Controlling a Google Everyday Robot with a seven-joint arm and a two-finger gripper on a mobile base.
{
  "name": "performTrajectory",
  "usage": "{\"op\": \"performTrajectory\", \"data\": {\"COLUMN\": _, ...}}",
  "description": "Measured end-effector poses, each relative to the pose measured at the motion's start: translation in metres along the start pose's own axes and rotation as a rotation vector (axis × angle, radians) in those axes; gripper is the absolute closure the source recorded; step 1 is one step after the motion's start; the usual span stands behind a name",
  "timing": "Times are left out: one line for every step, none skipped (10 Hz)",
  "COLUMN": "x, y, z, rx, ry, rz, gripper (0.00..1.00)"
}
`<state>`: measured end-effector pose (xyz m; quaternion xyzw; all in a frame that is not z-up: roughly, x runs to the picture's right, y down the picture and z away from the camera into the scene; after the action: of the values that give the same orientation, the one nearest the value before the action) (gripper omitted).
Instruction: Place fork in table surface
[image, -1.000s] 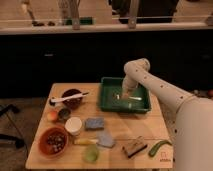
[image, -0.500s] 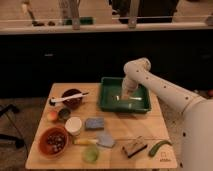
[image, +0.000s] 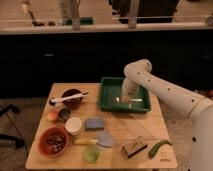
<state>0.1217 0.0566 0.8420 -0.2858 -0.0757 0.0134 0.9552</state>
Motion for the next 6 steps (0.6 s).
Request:
{"op": "performTrajectory", "data": {"x": -0.001, "y": 0.004, "z": -0.004, "rx": -0.002, "ry": 0.001, "rz": -0.005, "gripper": 1.0}}
{"op": "performTrajectory", "data": {"x": -0.003, "y": 0.008, "z": -0.01, "rx": 0.0, "ry": 0.0, "rz": -0.015, "gripper": 1.0}}
{"op": "performTrajectory", "data": {"x": -0.003, "y": 0.01, "z": -0.012, "rx": 0.001, "ry": 0.0, "rz": -0.02, "gripper": 1.0}}
{"op": "performTrajectory", "data": {"x": -0.004, "y": 0.014, "z": -0.011, "rx": 0.004, "ry": 0.001, "rz": -0.02, "gripper": 1.0}}
{"op": "performTrajectory", "data": {"x": -0.006, "y": 0.018, "z": -0.01, "rx": 0.006, "ry": 0.002, "rz": -0.019, "gripper": 1.0}}
{"op": "performTrajectory", "data": {"x": -0.006, "y": 0.019, "z": -0.012, "rx": 0.006, "ry": 0.004, "rz": -0.02, "gripper": 1.0}}
